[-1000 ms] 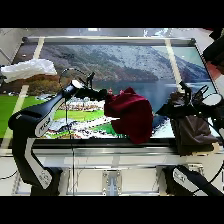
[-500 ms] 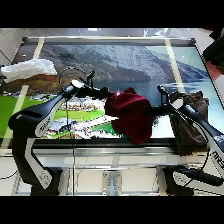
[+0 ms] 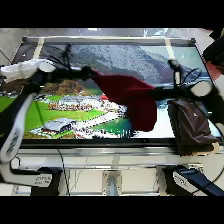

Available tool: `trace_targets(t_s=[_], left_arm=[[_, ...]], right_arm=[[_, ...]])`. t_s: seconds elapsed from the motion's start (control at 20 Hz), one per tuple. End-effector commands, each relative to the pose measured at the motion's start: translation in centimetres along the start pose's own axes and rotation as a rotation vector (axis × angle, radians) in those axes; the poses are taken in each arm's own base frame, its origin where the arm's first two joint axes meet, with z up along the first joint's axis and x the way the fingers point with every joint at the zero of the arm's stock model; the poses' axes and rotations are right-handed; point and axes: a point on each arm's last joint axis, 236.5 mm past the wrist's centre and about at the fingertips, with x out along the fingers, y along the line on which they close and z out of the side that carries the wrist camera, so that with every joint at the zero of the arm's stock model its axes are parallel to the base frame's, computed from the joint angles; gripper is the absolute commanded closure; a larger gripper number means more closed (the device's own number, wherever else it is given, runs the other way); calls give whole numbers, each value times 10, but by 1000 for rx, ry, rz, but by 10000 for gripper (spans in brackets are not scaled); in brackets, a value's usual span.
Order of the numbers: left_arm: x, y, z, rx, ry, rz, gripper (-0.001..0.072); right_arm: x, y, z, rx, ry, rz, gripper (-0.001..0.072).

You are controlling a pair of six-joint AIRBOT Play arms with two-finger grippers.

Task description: Fold the shirts.

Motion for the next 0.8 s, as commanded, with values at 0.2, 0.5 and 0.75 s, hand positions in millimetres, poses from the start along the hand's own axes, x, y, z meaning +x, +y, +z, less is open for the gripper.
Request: trace_targets(t_s=[0.2,0.5,0.75], left_arm=[[-255,-202,45,505,-502,11,699],[-302,-179,22,528,-510,279,699],[-205,-24,-10,326,-57,476,699]], right_arm=[[-283,146,97,-367,-573,-24,706],[-271,157,71,-381,-402,40,707],[-116,111,21,-179,96,260,706]])
